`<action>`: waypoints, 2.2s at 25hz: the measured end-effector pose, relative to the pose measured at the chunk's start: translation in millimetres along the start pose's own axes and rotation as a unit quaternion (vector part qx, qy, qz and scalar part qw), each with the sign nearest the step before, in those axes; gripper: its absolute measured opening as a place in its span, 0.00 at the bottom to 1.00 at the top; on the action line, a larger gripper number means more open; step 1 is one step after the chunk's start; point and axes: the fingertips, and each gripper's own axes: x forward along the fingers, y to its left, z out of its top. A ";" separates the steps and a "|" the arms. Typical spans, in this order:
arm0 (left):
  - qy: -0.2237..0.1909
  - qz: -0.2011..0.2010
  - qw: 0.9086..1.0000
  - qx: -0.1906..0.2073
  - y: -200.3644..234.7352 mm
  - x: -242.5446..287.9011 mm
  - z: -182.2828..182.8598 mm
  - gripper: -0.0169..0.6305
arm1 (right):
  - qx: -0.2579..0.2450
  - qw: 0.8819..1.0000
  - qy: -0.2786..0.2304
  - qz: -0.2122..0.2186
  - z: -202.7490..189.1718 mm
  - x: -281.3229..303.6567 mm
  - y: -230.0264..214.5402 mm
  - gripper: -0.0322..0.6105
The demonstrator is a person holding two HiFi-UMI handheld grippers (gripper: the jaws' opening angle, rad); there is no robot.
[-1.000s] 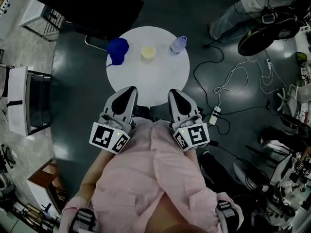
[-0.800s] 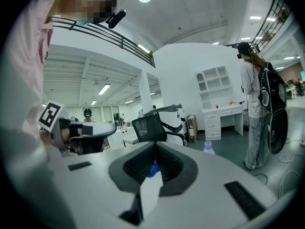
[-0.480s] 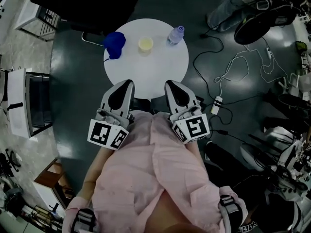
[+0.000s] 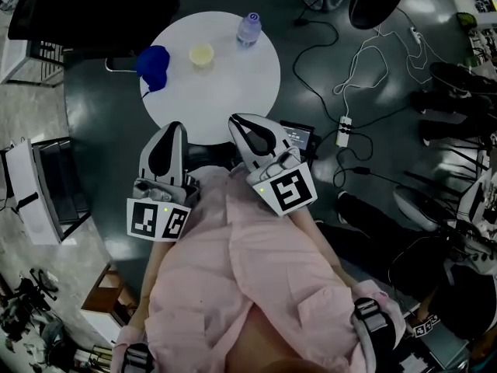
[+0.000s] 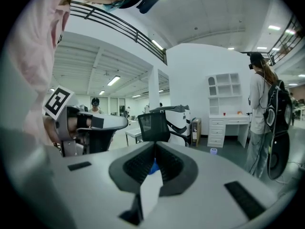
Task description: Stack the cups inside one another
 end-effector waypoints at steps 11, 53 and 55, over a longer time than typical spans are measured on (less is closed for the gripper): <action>0.005 -0.003 1.000 -0.006 -0.9 3.1 -3.1 0.05 | 0.012 1.000 0.006 -0.005 -4.6 -1.0 -4.4 0.10; 0.016 -0.006 1.000 0.003 -8.4 28.1 -5.7 0.05 | -0.001 1.000 0.026 0.011 -10.6 5.5 -19.3 0.10; 0.016 -0.006 1.000 0.003 -8.8 28.1 -5.3 0.05 | -0.003 1.000 0.026 0.013 -10.4 5.5 -19.1 0.10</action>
